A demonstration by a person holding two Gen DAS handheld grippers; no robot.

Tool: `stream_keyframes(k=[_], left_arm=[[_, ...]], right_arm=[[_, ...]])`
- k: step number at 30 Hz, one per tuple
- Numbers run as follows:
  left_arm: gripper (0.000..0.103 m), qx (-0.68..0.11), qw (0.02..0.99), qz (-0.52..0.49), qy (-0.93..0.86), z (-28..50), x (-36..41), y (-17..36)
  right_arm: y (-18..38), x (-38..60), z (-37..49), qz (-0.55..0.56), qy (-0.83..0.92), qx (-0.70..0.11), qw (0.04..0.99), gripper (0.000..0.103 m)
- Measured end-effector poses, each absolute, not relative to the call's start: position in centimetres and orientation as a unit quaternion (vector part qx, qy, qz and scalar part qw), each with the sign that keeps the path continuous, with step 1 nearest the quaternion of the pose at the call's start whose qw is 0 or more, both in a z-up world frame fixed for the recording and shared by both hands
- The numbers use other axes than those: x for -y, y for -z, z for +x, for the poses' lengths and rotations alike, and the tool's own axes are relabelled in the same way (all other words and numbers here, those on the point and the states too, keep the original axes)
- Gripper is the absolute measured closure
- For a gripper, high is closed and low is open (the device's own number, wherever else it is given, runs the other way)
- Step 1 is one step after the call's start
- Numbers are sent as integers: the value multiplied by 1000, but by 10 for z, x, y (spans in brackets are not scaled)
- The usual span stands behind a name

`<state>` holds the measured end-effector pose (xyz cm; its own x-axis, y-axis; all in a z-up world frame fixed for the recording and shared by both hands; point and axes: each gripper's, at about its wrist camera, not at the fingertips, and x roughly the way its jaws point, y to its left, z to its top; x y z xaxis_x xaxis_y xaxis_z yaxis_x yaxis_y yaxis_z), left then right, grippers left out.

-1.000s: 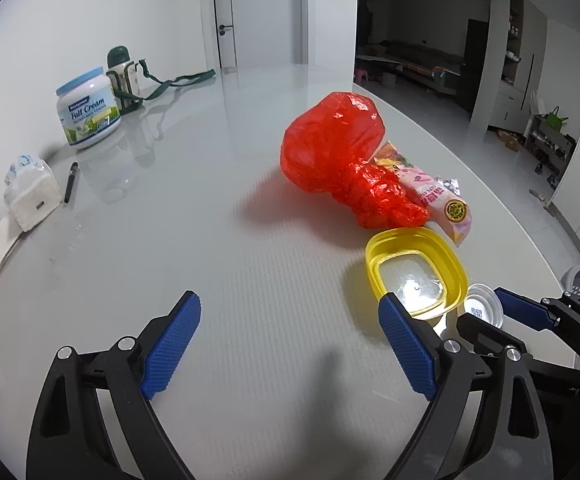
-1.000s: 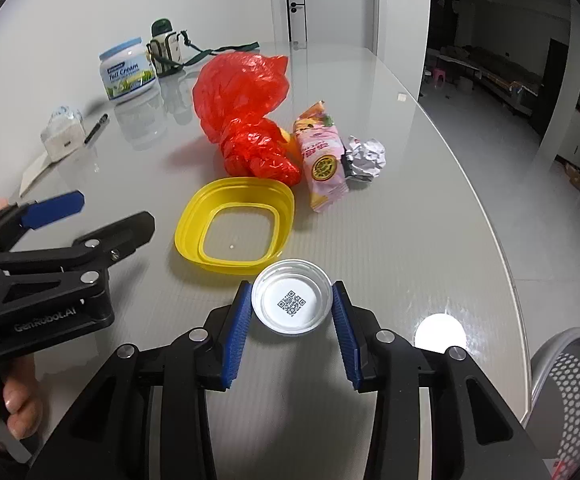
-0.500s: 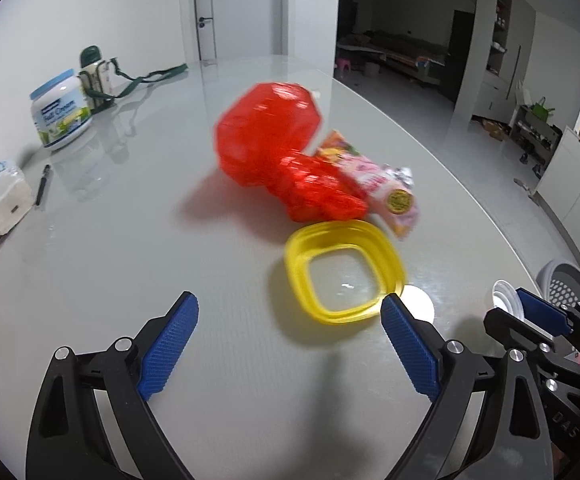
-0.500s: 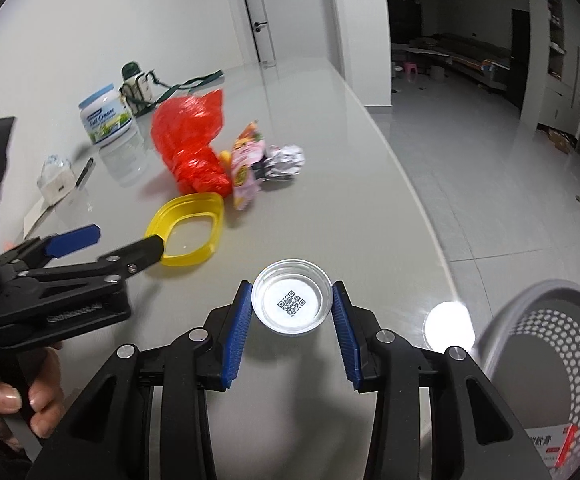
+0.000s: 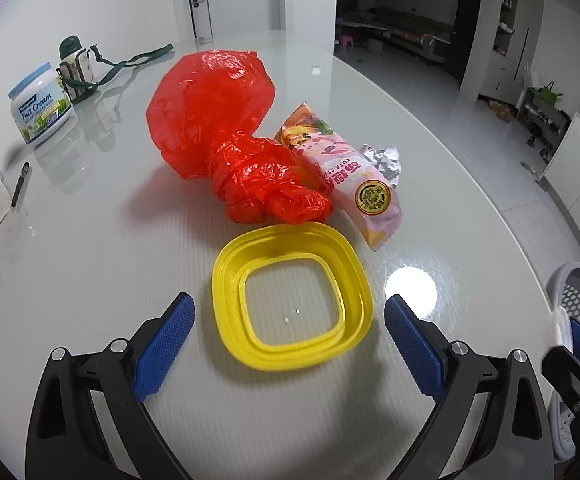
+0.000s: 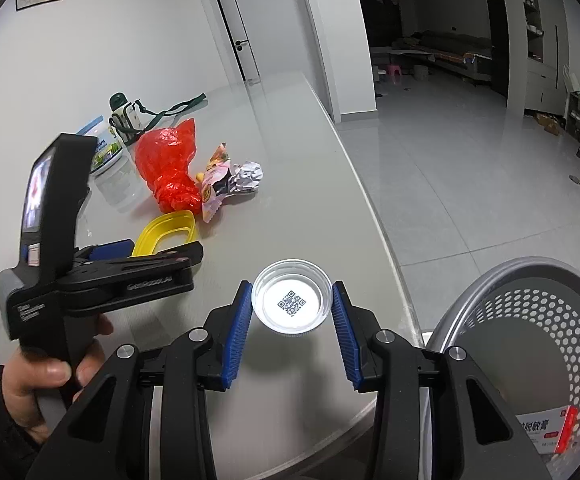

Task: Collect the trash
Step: 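Close the left tool on the yellow square lid and lift it, then carry the yellow lid and silver lid over the grey basket with both tools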

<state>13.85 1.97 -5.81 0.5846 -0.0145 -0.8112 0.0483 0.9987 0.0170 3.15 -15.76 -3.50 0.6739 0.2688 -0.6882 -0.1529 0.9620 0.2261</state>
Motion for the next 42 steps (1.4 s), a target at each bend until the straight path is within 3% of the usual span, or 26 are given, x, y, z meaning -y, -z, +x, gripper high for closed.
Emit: stream_keyframes(k=[2, 6, 29, 42], left_arm=[[10, -457, 889, 20, 17, 140, -19, 59], [32, -449, 893, 12, 26, 139, -22, 57], [33, -401, 911, 41, 84, 91, 8, 29], [33, -385, 902, 86, 177, 62, 101, 18]], right_arm=[[35, 159, 31, 77, -115, -387, 911, 64], [36, 160, 30, 78, -115, -390, 910, 64], [37, 181, 5, 92, -87, -386, 914, 64], [35, 257, -38, 126, 0, -367, 922, 64]])
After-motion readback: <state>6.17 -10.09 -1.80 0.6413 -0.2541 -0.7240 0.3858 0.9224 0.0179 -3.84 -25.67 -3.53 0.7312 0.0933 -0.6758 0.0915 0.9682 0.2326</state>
